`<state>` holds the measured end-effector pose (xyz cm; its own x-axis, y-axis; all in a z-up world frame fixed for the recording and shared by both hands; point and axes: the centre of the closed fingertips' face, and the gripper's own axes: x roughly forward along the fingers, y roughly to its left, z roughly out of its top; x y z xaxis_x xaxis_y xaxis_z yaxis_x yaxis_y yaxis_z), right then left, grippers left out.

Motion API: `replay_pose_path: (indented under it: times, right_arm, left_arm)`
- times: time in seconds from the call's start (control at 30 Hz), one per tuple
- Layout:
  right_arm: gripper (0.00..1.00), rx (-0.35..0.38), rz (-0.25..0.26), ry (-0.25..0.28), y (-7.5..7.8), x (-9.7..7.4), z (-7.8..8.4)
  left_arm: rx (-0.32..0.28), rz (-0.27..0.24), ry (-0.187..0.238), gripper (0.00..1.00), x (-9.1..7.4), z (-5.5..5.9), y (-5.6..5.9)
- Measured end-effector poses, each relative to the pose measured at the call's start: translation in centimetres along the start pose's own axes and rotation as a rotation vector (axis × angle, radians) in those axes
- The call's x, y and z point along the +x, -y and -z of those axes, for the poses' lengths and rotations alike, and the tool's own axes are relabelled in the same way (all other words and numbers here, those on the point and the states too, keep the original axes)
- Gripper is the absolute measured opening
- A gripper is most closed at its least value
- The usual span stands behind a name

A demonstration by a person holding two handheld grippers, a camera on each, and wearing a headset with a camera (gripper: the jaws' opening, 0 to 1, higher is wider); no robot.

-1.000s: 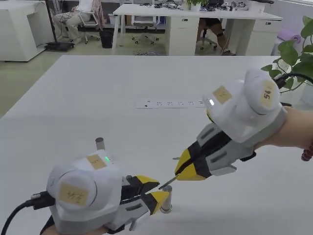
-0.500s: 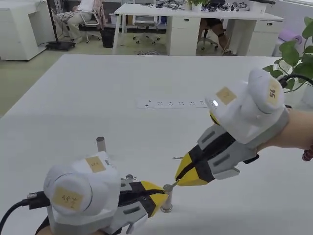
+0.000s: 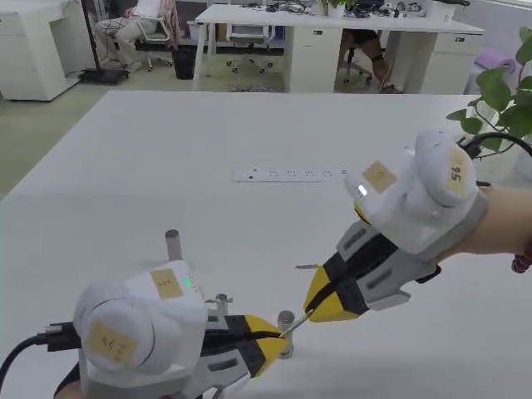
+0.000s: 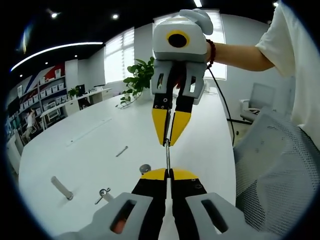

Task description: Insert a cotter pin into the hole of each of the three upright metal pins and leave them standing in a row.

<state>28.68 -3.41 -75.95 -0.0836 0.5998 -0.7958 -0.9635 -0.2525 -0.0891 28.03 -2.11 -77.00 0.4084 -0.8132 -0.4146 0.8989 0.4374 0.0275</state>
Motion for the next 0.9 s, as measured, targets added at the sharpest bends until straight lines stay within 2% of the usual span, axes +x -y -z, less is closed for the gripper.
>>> replay_pose_path:
  times: [0.3,0.4,0.53,0.7,0.83,0.9]
  right_arm:
    - [0.07,-0.001,-0.016,-0.021,-0.4,0.6,0.6]
    - [0.12,0.001,-0.013,-0.033,-0.4,0.6,0.8]
    - [0.13,-0.009,-0.029,-0.048,-1.0,0.8,0.8]
    - [0.13,-0.014,-0.046,-0.067,-1.4,1.1,0.8]
    - [0.13,-0.019,-0.057,-0.079,-1.8,1.3,0.7]
    - [0.12,-0.024,-0.066,-0.091,-2.0,1.5,0.8]
  left_arm:
    - [0.058,0.03,-0.028,0.0,-0.3,0.0,0.5]
    - [0.054,0.045,-0.038,0.0,-0.3,0.2,0.8]
    - [0.053,0.053,-0.05,0.0,-0.3,0.3,1.0]
    - [0.072,0.061,-0.093,0.0,-0.1,0.9,1.3]
    - [0.067,0.076,-0.106,0.0,-0.1,1.1,1.6]
    - [0.077,0.074,-0.13,0.0,0.0,1.4,1.7]
